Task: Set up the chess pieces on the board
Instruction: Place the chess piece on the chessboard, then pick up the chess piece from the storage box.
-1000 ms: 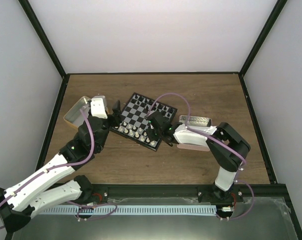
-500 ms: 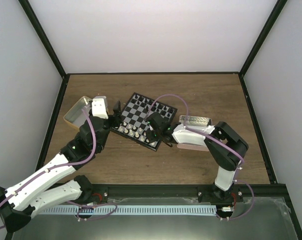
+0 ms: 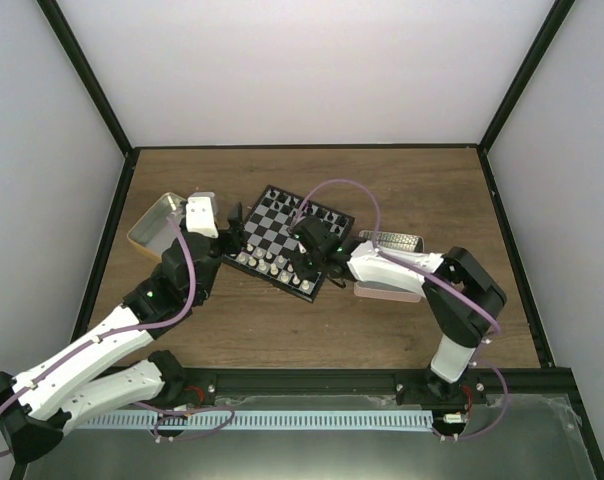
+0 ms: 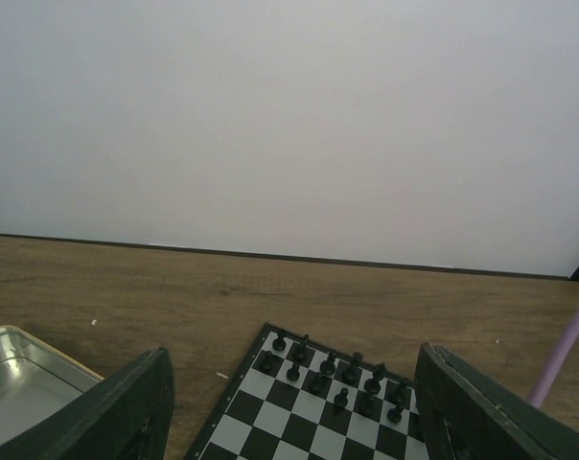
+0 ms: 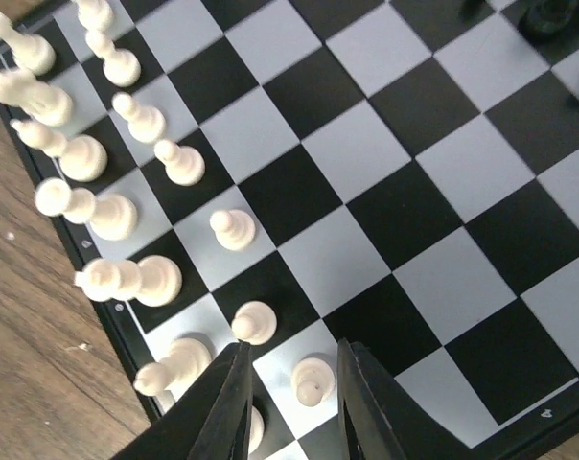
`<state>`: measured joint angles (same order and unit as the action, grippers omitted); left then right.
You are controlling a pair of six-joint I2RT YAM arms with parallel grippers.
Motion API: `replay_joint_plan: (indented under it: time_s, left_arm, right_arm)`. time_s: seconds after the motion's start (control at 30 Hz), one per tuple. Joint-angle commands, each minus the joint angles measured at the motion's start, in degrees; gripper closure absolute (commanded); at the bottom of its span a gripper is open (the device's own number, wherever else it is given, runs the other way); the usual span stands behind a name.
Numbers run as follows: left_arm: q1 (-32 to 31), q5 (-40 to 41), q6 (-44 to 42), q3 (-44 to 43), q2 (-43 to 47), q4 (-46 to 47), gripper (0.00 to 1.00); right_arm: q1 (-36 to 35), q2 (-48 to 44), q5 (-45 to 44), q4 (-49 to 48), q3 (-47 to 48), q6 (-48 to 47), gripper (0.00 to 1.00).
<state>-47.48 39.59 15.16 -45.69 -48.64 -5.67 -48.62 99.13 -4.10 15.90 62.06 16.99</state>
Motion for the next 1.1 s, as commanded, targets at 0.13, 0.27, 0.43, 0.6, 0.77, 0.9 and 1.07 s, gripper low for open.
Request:
replay_joint_plan:
  time_s: [0.13,0.27,0.43,0.6,0.77,0.9,1.07]
  left_arm:
    - [0.4,0.0,-0.3,0.4,0.2,0.3,0.3]
    - [0.5,-0.8,-0.4,0.4,0.4,0.3,0.29]
    - [0.5,-1.8,-0.3,0.3,0.1,0.4,0.29]
    - [0.5,-2.7,-0.2,0.3,-0.5,0.7,0.29]
    - [0.5,-3.0,-0.4,0.0,-0.6,0.7,0.29]
    - [0.6,-2.9,-0.5,0.3,-0.1,0.4,0.29]
    - [0.6,-3.0,-0.5,0.6,0.4,0.1,0.29]
  right_arm:
    - [0.9,-5.7,-4.9,3.2,2.2,7.2,0.73]
    - [6.3,-12.8,-7.8,2.9,-2.3,19.0,0.73]
    - [17.7,-24.8,-7.6,3.3,-13.6,36.6,0.75]
    - [26.6,-28.9,-1.3,0.0,-21.4,47.3,0.74]
    - [30.6,-23.3,5.1,-4.8,-21.2,53.8,0.73]
    - [31.3,-18.5,7.3,-8.8,-20.6,59.9,0.74]
    - [31.5,-12.1,10.0,-10.8,-18.6,66.3,0.73]
